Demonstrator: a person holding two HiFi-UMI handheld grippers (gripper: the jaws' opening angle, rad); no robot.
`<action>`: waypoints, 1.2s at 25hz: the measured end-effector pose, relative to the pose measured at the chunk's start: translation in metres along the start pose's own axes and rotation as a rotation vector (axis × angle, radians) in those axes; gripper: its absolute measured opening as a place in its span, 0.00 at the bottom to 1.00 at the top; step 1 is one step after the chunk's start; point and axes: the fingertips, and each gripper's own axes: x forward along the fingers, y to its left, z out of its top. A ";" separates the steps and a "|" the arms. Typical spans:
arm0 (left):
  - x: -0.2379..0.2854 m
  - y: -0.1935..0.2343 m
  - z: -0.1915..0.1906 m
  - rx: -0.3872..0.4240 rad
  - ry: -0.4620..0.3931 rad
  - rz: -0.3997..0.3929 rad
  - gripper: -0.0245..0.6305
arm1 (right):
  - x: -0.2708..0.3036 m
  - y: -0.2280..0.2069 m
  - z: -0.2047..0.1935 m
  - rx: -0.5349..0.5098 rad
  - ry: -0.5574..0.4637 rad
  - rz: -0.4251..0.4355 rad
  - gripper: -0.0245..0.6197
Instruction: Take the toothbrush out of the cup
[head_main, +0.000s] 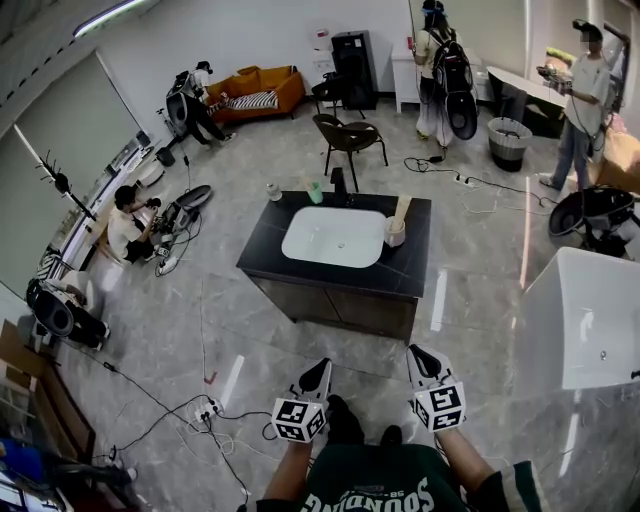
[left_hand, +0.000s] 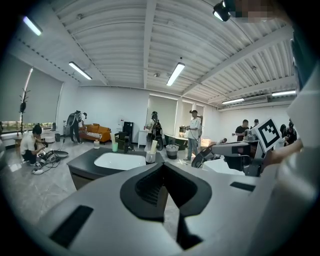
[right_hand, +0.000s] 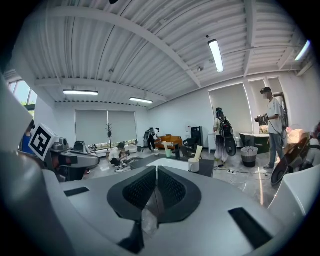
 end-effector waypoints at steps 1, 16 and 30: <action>0.002 0.002 0.000 -0.001 0.001 -0.002 0.05 | 0.002 0.000 0.001 0.003 0.001 -0.002 0.10; 0.051 0.093 0.011 -0.050 0.002 -0.032 0.05 | 0.097 0.017 0.019 -0.009 0.038 -0.020 0.10; 0.101 0.213 0.046 -0.005 -0.013 -0.149 0.05 | 0.226 0.056 0.055 0.004 0.030 -0.101 0.10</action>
